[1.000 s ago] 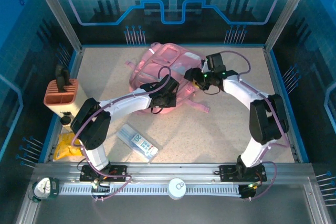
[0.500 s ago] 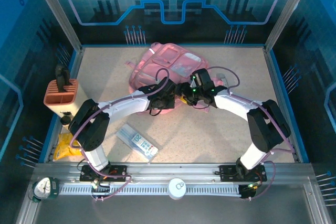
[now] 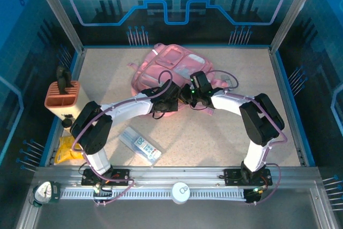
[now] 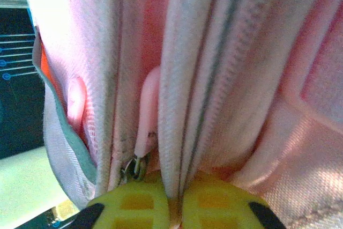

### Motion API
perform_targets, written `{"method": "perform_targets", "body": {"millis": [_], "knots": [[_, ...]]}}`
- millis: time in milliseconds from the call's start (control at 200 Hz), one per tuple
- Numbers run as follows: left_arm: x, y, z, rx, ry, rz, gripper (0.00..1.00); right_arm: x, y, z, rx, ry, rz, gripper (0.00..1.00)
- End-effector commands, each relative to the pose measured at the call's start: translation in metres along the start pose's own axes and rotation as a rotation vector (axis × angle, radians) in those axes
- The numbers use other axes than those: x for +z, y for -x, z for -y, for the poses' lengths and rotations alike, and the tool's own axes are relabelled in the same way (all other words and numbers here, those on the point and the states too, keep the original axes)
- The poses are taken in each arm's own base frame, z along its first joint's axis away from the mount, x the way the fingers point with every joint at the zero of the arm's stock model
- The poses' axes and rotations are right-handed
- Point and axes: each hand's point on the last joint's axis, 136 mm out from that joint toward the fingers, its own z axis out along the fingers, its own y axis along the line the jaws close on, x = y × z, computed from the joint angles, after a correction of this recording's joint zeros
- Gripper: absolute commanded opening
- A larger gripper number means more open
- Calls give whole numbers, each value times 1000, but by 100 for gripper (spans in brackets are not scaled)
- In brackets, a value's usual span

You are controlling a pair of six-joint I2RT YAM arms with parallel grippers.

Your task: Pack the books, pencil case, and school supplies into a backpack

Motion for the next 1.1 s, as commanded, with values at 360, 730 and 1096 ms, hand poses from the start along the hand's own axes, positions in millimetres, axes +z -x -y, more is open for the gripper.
{"method": "perform_targets", "body": {"millis": [360,730,1096], "knots": [[34,4,-9,56,61,9,22,-2,-1,-15,-13,79,50,0],[2,16,-30,93,88,43,0,-20,8,-19,-58,76,74,0],[-24,19,-124,204,173,14,0,-55,28,-8,-89,59,64,0]]}}
